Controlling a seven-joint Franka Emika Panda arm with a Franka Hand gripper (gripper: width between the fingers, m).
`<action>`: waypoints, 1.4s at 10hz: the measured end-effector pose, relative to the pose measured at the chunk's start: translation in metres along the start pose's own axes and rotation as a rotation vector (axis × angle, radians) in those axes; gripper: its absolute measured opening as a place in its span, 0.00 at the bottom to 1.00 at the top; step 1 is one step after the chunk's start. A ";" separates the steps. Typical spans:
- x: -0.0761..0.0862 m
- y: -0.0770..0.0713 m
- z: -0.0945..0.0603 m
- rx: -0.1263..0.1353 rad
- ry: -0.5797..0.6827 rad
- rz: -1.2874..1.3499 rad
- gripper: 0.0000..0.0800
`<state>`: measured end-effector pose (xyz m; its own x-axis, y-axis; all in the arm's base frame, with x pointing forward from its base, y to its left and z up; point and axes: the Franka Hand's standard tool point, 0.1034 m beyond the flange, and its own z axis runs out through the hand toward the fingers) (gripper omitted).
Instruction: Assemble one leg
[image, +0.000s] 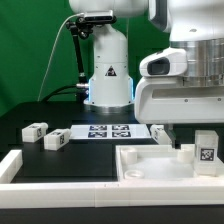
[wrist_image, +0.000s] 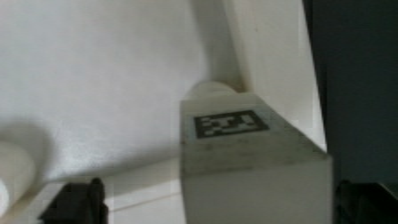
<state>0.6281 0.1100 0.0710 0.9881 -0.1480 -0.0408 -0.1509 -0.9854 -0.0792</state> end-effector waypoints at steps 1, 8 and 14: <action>0.000 0.001 0.000 0.000 0.000 -0.031 0.81; -0.001 0.001 0.001 0.034 -0.012 0.275 0.36; -0.002 0.000 0.003 0.080 -0.026 0.937 0.36</action>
Offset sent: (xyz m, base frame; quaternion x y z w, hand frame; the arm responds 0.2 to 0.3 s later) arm 0.0000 0.0000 0.0000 0.0000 0.0000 0.0799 0.9968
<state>0.6264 0.1105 0.0677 0.4626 -0.8747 -0.1445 -0.8866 -0.4571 -0.0709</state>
